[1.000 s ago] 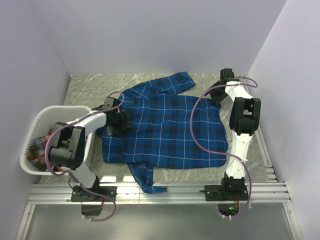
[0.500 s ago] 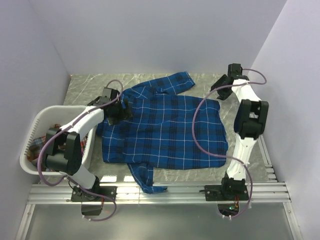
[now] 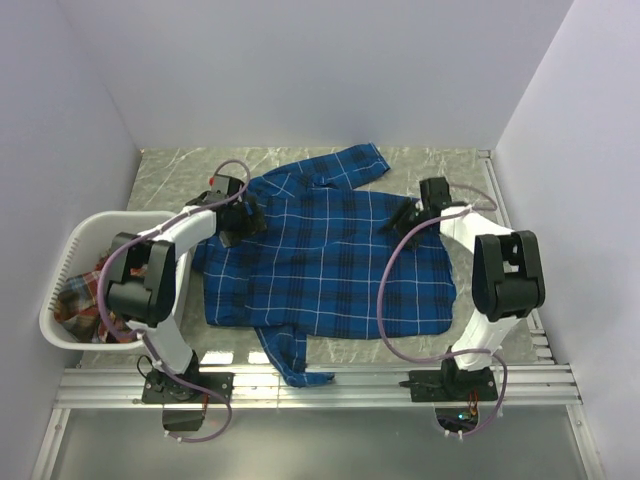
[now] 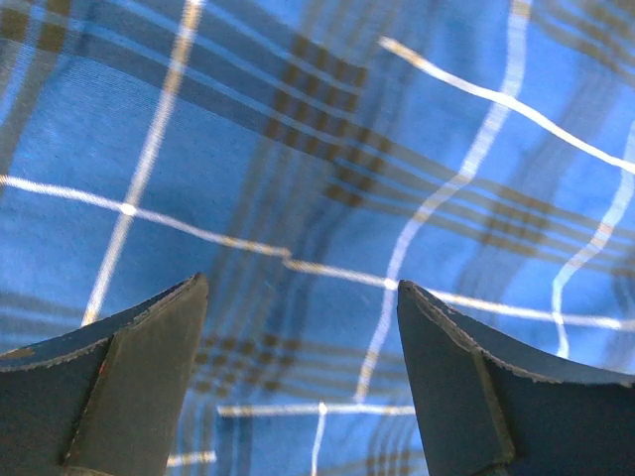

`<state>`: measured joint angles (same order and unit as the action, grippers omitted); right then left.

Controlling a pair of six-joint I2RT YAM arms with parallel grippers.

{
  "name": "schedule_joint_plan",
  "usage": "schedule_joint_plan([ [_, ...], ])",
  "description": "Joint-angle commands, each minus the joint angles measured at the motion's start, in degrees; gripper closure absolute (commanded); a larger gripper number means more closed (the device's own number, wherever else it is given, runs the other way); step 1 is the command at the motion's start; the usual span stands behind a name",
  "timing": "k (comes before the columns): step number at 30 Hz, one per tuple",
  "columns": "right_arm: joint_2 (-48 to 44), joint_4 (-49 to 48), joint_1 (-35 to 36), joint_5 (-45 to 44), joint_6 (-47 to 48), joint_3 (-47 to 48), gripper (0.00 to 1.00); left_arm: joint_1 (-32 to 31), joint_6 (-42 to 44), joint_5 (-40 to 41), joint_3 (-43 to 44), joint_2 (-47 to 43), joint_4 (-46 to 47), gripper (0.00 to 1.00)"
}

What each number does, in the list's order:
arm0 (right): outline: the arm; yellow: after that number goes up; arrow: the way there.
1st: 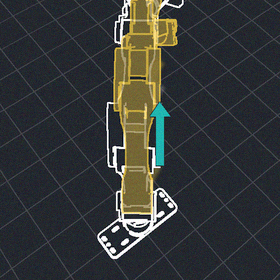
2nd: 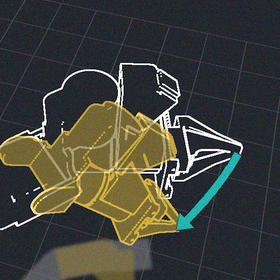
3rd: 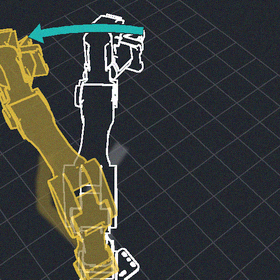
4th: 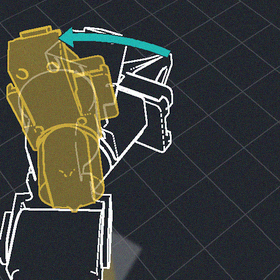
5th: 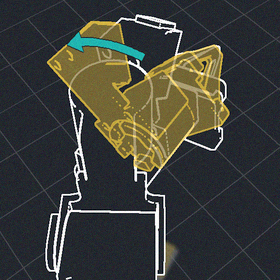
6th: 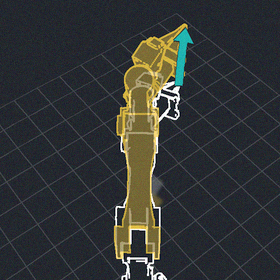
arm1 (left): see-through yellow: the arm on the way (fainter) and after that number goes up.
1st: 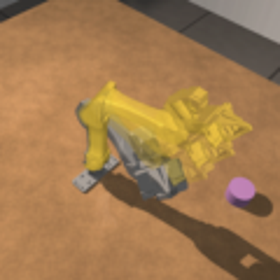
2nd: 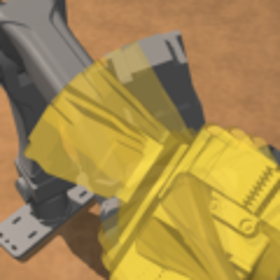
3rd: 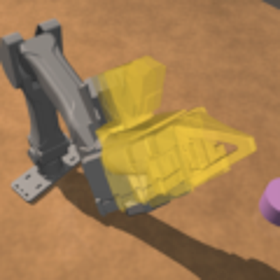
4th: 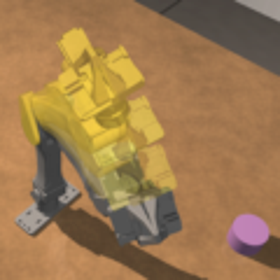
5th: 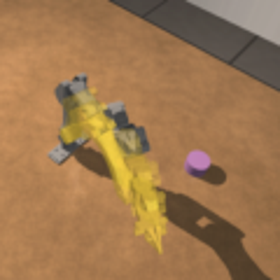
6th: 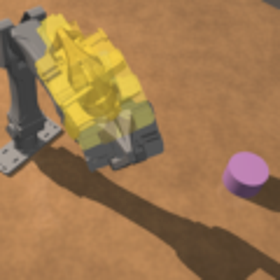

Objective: Fold and stack the long sleeve shirts
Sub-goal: Flatten the shirt out

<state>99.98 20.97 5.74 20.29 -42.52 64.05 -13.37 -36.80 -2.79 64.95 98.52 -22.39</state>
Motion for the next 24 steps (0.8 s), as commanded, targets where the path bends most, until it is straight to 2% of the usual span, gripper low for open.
schedule_joint_plan([
  [1, 1.4, -5.3, -2.6, -0.1, -2.0, -3.0, 0.37, 1.4, -2.0, 1.5, 0.1, 2.5, 2.8, 0.17],
  [7, 3.6, -2.3, -8.1, -8.4, -1.3, -3.4, 0.37, 2.1, -3.0, 1.2, 1.1, 5.7, 2.6, 0.17],
  [13, 5.2, -0.1, -11.2, -14.8, 0.5, 2.4, 0.37, 2.1, -3.6, 0.3, 1.9, 7.2, 2.4, 0.17],
  [17, 3.6, 2.4, -11.2, -18.0, 2.2, 6.6, 0.37, 2.1, -3.4, 0.5, 2.2, 4.9, 1.8, 0.17],
  [20, 0.3, 5.0, -11.2, -21.7, 2.9, 6.4, 0.36, 2.0, -2.3, 1.5, 2.2, 1.7, 0.8, 0.16],
  [24, -3.7, 9.5, -11.2, -28.9, 5.1, 6.5, 0.32, 1.9, 0.6, 2.3, 1.1, -2.5, -0.7, 0.14],
])
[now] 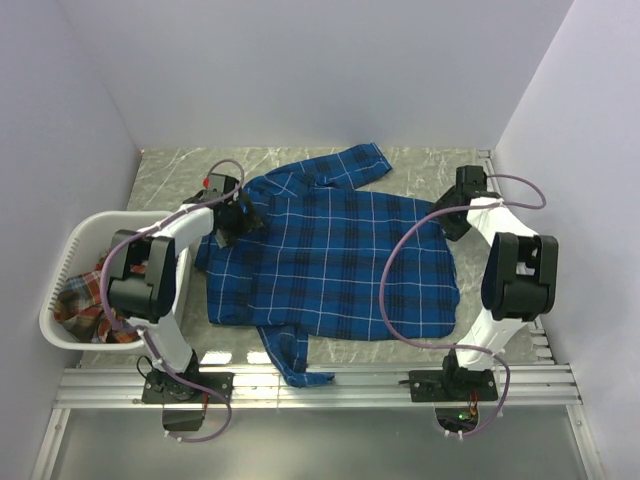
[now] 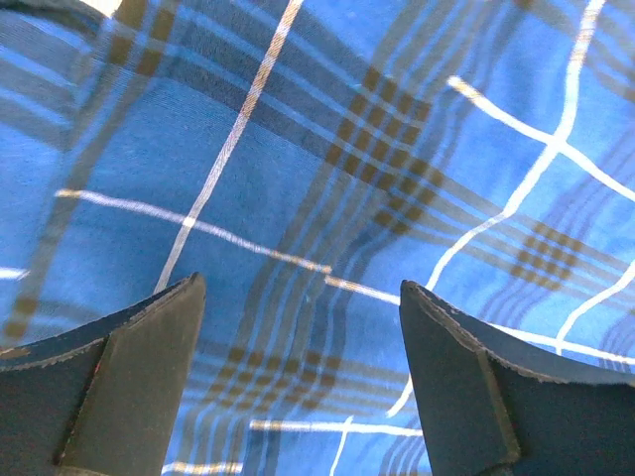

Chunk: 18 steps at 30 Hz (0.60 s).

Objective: Fold and stack the long sleeve shirts
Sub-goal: Flatten the shirt out

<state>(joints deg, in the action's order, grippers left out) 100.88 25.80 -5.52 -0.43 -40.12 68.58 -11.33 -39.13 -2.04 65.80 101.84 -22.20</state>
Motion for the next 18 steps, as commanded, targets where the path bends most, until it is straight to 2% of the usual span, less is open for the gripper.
schedule_joint_plan([
  [1, -4.3, 5.7, 0.0, -9.3, 3.2, 3.4, 0.30, -0.4, 3.4, 1.7, -0.1, -6.6, -1.2, 0.14],
  [5, -1.2, 8.4, 0.1, -7.8, 4.7, 5.1, 0.28, -1.1, 6.5, 1.9, -4.4, -10.6, 0.0, 0.14],
  [10, 1.7, 9.8, -0.1, -7.1, 6.4, 4.1, 0.25, -1.8, 8.9, 1.9, -8.3, -11.4, 2.7, 0.14],
  [14, 2.0, 9.4, 0.2, -4.8, 7.2, 3.3, 0.25, -2.3, 9.4, 3.4, -7.0, -9.4, 2.2, 0.15],
  [18, -0.3, 10.3, 2.4, -6.4, 7.9, 2.2, 0.25, -2.3, 8.0, 4.9, -5.9, -8.1, 0.7, 0.15],
])
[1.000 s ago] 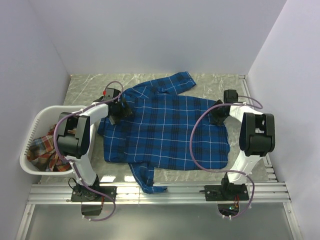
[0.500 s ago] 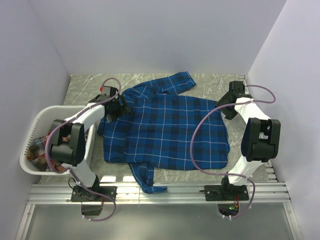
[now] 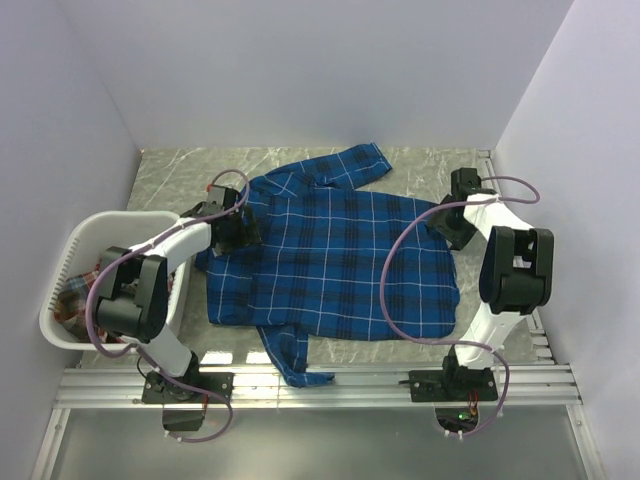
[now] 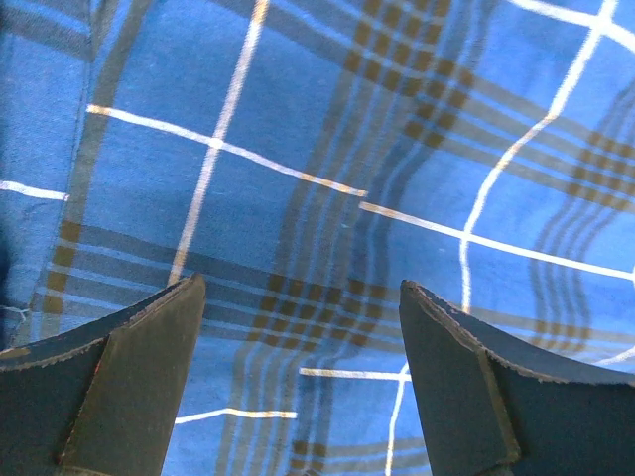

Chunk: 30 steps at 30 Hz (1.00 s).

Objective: Fold and stack the long sleeve shirts
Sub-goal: Flatten the shirt out

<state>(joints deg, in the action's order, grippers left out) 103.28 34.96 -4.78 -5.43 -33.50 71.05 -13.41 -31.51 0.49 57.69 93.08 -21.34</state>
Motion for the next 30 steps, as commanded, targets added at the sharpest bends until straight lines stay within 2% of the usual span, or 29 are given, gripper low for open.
schedule_joint_plan([
  [1, -3.4, 1.3, 2.7, -1.8, 1.1, -1.3, 0.25, -0.2, 0.1, 3.3, 2.5, 1.2, -0.6, 0.15],
  [9, -12.9, 0.8, 7.1, 3.5, -4.7, -12.1, 0.28, -0.2, -1.8, 4.4, 2.7, 3.2, -2.1, 0.15],
  [15, -10.2, -3.6, 6.7, 5.0, -6.3, -15.9, 0.29, 0.2, -2.2, 2.9, 4.4, 7.5, -2.5, 0.16],
  [21, -4.7, -6.5, 5.0, 2.2, -6.2, -11.7, 0.30, 1.9, -3.6, 1.5, 8.4, 12.6, -2.6, 0.16],
  [30, 7.7, -4.1, 2.8, -1.9, -6.6, 5.3, 0.30, 2.1, -5.9, -0.1, 22.7, 22.9, -3.8, 0.15],
])
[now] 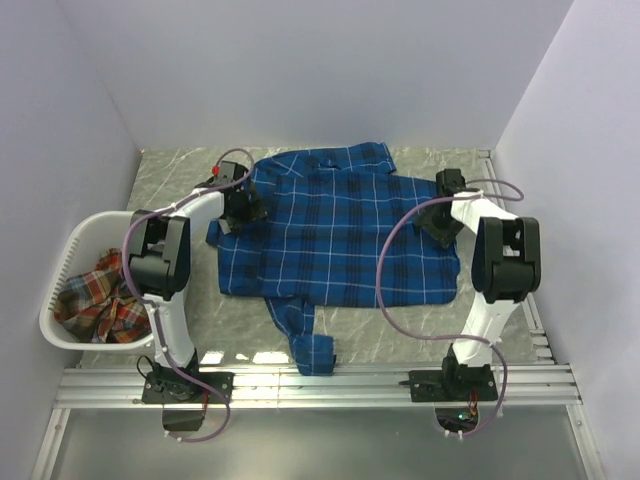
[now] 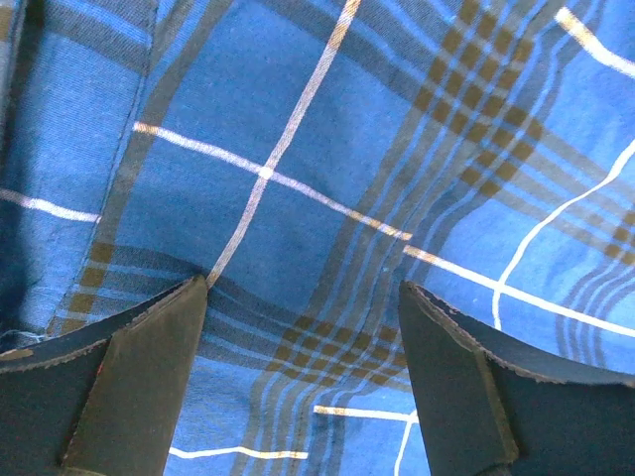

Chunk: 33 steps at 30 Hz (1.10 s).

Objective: Fold and stack the long sleeve shirts
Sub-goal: Flatten the shirt out, then fold the shirt

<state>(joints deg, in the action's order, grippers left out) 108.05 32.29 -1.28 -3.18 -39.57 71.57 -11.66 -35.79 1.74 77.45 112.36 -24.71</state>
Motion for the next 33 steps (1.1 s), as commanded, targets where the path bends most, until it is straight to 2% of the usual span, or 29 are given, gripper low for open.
schedule_joint_plan([
  [1, 4.3, -0.7, -0.7, -4.2, -0.2, 8.2, 0.30, 0.3, -1.7, -1.2, 5.6, 4.2, -0.7, 0.15],
  [5, 0.8, 0.6, -0.7, -4.3, 1.9, 11.1, 0.29, 0.3, -2.1, -1.8, 7.4, -0.4, -0.9, 0.13],
  [7, -3.6, 1.6, -0.7, -4.9, 2.4, 9.7, 0.27, 0.3, -2.5, -1.9, 5.1, -5.7, -1.0, 0.12],
  [9, -7.0, 2.6, -0.7, -5.5, 2.7, 7.4, 0.25, 0.3, -3.5, 1.4, 2.5, -9.7, -2.3, 0.08],
  [10, -10.8, 2.9, -0.7, -5.6, 2.4, 4.0, 0.17, 0.3, -4.0, 2.0, -0.7, -13.7, -2.9, 0.07],
  [13, -18.3, 4.5, -0.8, -6.0, 1.6, -3.3, 0.05, 0.3, -5.5, 4.2, -8.7, -21.7, -5.1, 0.03],
  [16, -24.8, 6.1, -1.4, -4.7, 0.6, -9.8, 0.01, 0.3, -6.8, 4.2, -17.1, -28.4, -7.2, 0.02],
  [22, -33.8, 9.3, -2.7, -2.9, -2.8, -20.0, 0.06, 0.6, -9.7, 3.9, -29.2, -35.9, -8.1, 0.07],
  [27, -37.6, 8.8, -5.9, -0.2, -4.5, -27.8, 0.10, 1.8, -10.0, 3.8, -31.1, -35.9, -7.6, 0.12],
  [33, -39.0, 8.5, -7.5, 0.6, -5.4, -31.7, 0.11, 2.3, -8.7, 2.7, -31.3, -31.3, -6.8, 0.16],
])
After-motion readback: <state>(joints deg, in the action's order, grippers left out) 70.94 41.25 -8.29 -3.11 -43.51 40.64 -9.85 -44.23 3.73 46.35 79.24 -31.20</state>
